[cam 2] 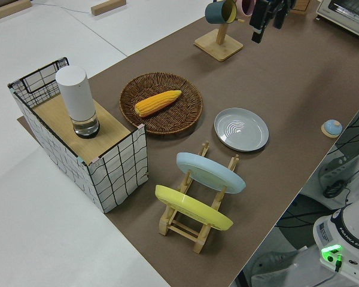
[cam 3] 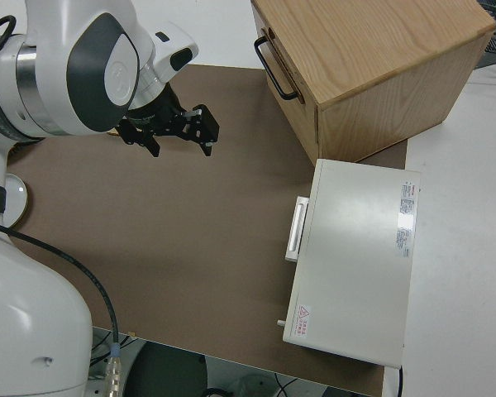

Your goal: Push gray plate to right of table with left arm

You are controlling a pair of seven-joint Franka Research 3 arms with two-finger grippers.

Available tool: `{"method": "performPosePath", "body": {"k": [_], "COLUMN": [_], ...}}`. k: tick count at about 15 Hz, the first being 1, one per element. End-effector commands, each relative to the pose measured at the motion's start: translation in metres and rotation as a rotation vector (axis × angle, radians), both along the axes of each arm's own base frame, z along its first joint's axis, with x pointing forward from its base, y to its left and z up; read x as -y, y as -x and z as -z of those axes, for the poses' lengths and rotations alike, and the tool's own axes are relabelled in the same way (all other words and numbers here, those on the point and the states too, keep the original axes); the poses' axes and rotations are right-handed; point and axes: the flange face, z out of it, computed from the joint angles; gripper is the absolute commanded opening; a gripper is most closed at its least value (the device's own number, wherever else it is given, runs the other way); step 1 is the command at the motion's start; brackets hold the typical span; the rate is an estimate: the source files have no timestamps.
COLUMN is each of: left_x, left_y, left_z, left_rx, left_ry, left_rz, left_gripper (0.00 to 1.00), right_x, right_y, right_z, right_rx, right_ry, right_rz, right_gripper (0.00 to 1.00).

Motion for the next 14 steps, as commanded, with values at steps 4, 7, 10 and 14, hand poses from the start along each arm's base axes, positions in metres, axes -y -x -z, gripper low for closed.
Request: {"method": "performPosePath", "body": {"k": [4,7,10,14], "left_x": [-0.002,-0.008,-0.017,-0.017], "left_y": [0.01,0.015,0.018,0.017], "left_z": [0.001,0.008,0.019,0.019], "left_rx": [-0.006,-0.018,0.001,0.006], "left_ry": [-0.021,-0.019,-0.005,-0.005], "left_rz": [-0.013,-0.023,-0.042,-0.035], "left_gripper": [0.99,0.99,0.99,0.99], "right_x": [0.003,0.003,0.003,0.003], "right_y": [0.004,0.004,0.004,0.004], "right_z": [-0.004,-0.004,-0.004,-0.004], "right_rx": [-0.004,-0.004,-0.004,-0.004], "right_ry": [0.011,0.011,0.011,0.011], "right_rz": [-0.002,-0.002,-0.002,-0.002], "right_gripper": [0.996,0.996,0.996,0.996]}}
